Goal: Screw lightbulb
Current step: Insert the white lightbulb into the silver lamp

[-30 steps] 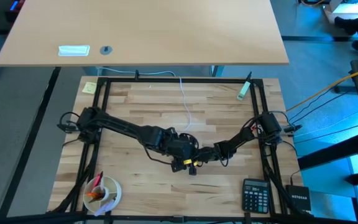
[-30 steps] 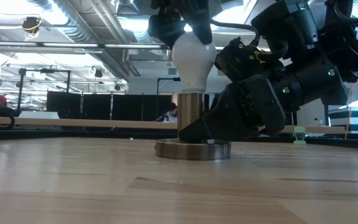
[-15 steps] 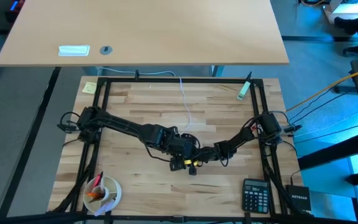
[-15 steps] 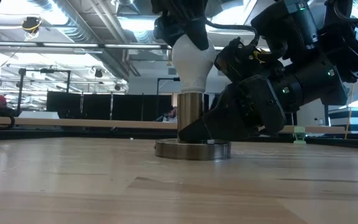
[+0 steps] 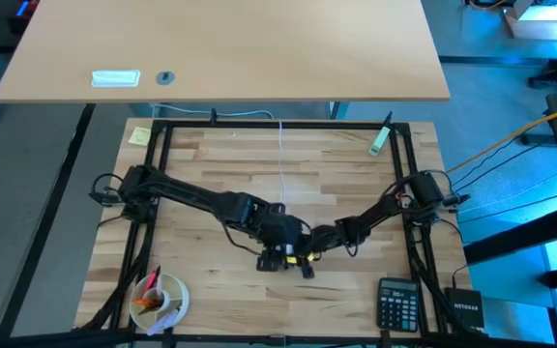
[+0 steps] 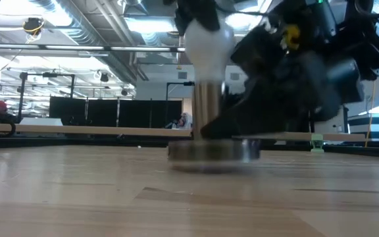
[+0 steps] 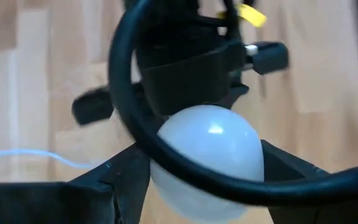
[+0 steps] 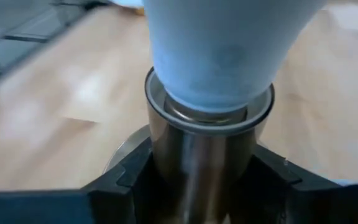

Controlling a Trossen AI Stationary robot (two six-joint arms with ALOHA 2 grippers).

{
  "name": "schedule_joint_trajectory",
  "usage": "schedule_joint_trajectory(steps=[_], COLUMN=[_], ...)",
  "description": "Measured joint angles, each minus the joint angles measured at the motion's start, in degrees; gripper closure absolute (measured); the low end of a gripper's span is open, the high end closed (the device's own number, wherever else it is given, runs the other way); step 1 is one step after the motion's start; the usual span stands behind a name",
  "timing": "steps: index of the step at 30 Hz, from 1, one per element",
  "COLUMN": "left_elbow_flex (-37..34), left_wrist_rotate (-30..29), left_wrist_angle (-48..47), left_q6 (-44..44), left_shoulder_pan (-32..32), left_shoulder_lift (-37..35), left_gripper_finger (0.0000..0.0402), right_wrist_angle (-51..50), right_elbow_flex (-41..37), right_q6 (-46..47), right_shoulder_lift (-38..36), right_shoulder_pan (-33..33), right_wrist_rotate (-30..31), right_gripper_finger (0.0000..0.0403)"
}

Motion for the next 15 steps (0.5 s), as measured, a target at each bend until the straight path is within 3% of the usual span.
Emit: schedule_joint_trajectory(steps=[15], left_elbow_flex=[3.24], left_wrist_rotate=[12.42], left_wrist_angle=[7.29], left_q6=[14.85], left_shoulder_pan=[-2.87], left_shoulder_lift=[-0.89], left_gripper_finger=[0.0158], right_wrist_angle=[-0.20], right_elbow_flex=[3.86], right_q6=[9.02], right_shoulder_lift=[-4.28], right_shoulder_pan=[0.10], right_wrist_rotate=[-36.26], right_gripper_finger=[0.0224])
